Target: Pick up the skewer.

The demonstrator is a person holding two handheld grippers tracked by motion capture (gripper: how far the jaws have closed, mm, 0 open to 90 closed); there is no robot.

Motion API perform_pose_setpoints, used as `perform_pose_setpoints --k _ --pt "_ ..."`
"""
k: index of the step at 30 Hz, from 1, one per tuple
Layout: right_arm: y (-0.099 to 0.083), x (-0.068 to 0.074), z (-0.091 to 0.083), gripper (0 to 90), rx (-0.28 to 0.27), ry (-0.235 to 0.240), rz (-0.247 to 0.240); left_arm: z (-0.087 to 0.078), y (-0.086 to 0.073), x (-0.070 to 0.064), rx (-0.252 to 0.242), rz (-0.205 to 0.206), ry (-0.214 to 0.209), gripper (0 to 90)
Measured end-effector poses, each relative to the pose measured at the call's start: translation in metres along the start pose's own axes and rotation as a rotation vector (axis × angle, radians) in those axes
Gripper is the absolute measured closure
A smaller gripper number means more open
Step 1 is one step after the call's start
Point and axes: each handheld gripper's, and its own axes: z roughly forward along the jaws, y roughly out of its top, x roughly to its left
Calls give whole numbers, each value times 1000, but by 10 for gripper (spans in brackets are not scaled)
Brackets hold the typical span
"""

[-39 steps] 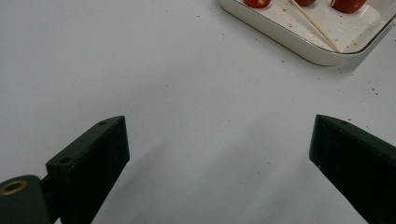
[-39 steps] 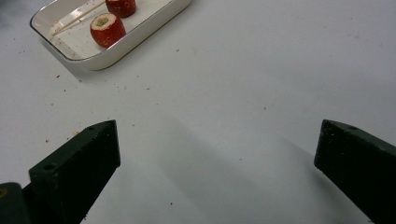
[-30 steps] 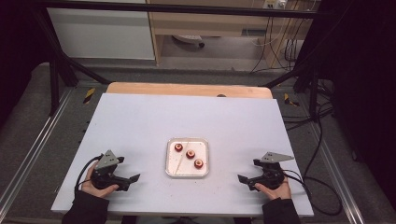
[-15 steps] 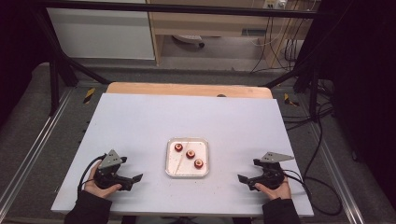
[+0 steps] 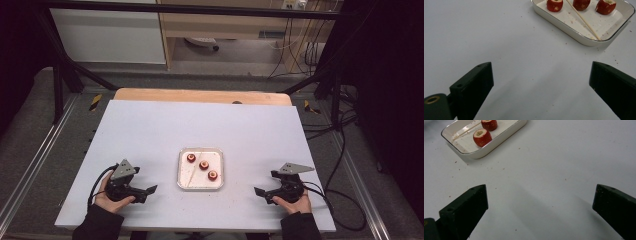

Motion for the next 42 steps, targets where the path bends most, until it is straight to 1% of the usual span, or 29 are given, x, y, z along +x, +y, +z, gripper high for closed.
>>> perform_pose_setpoints --k 6,11,13,14,15,17,18,19,21,23,25,26,27,30,31,33,38,42 --pt "0 0 0 5 0 0 1 3 9 -8 -1 -8 2 56" --pt "0 0 0 5 2 -2 -2 8 20 -17 -3 -13 8 62" --pt "0 0 0 6 2 -4 3 9 23 -19 -4 -14 7 65" --pt "0 0 0 6 2 -4 2 11 27 -22 -2 -9 4 66" --pt "0 0 0 6 2 -4 2 11 27 -22 -2 -9 4 67" --pt "0 0 -1 6 0 -4 3 15 35 -28 1 -6 6 68" --pt "0 0 0 6 0 -4 2 15 35 -28 1 -6 6 71" --pt "0 0 0 6 1 -4 4 19 40 -32 5 0 4 71" --pt "0 0 0 6 2 -4 4 21 43 -34 6 4 6 74" --pt "0 0 0 7 2 -3 4 28 49 -40 8 9 0 80" --pt "0 0 0 7 2 -4 4 33 53 -43 9 1 -2 96" --pt "0 0 0 7 4 -4 0 33 53 -43 9 1 -2 102" --pt "0 0 0 7 3 -4 -2 39 56 -46 13 -2 -5 111" --pt "0 0 0 7 2 -4 -1 47 61 -51 27 1 3 137" --pt "0 0 0 7 2 -4 1 47 61 -51 27 1 3 149" --pt "0 0 0 8 1 -2 3 56 66 -55 33 -6 5 178" --pt "0 0 0 8 3 -2 -2 68 73 -63 48 -4 16 273" --pt "0 0 0 8 3 -1 0 77 75 -68 55 -21 18 344"
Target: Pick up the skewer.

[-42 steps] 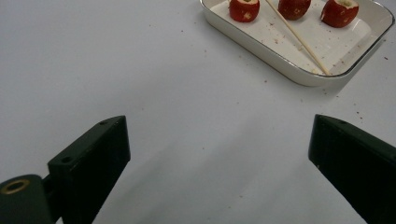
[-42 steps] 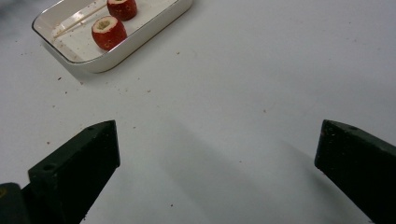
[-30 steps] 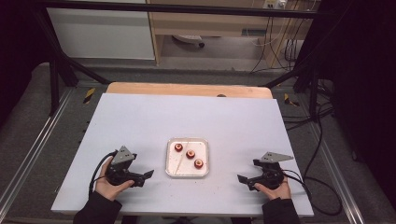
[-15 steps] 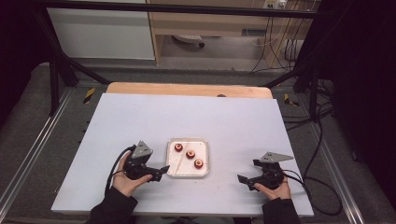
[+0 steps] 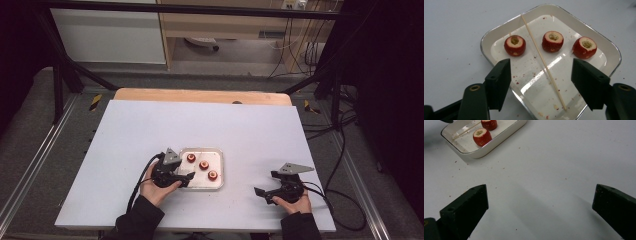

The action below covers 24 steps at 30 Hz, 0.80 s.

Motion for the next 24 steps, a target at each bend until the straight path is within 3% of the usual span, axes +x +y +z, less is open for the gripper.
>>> perform_pose_setpoints --k 10,24 --pt "0 0 0 9 -2 4 0 15 1 -8 15 -40 24 554" --pt "0 0 0 10 -3 6 2 25 0 -18 35 -36 55 735"
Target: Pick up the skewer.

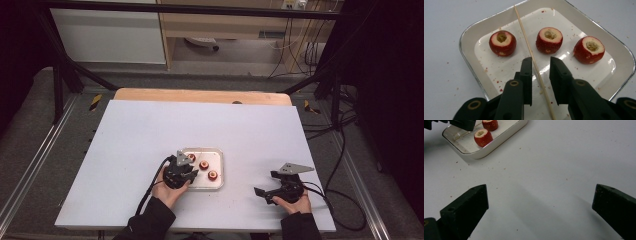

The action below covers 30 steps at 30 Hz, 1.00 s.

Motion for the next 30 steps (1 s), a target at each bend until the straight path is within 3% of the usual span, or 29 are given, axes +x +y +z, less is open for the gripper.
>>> perform_pose_setpoints --k 14,30 --pt "0 0 0 10 -1 3 3 4 -1 -3 -1 -11 24 834" --pt "0 0 0 10 -2 5 -2 4 -4 -1 -27 -59 45 885"
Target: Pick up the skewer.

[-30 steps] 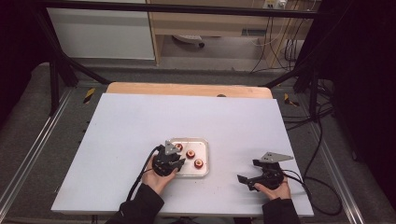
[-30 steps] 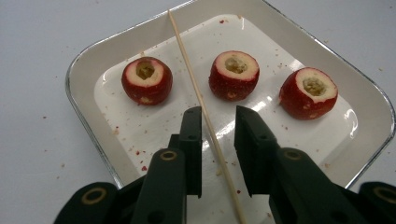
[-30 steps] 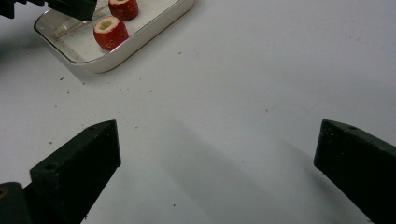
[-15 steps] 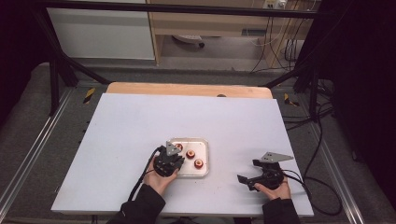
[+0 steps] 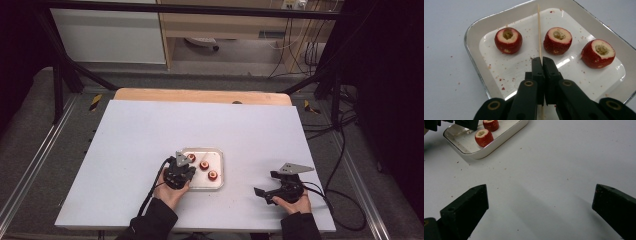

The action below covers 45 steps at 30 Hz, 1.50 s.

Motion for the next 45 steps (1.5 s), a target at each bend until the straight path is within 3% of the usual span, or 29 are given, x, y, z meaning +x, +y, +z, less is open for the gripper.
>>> perform_pose_setpoints --k 9,24,28,34,45 --pt "0 0 -1 9 -3 -3 0 -11 1 7 -27 -7 -28 887" --pt "7 8 1 5 -4 -6 -40 -37 2 26 -48 60 -128 887" --pt "11 12 3 5 -2 -11 -71 -41 4 27 -34 107 -159 886" --pt "19 21 6 10 8 -19 -121 -42 7 26 -26 140 -190 886" --pt "41 51 21 30 58 -41 -291 -42 13 14 20 238 -246 886"
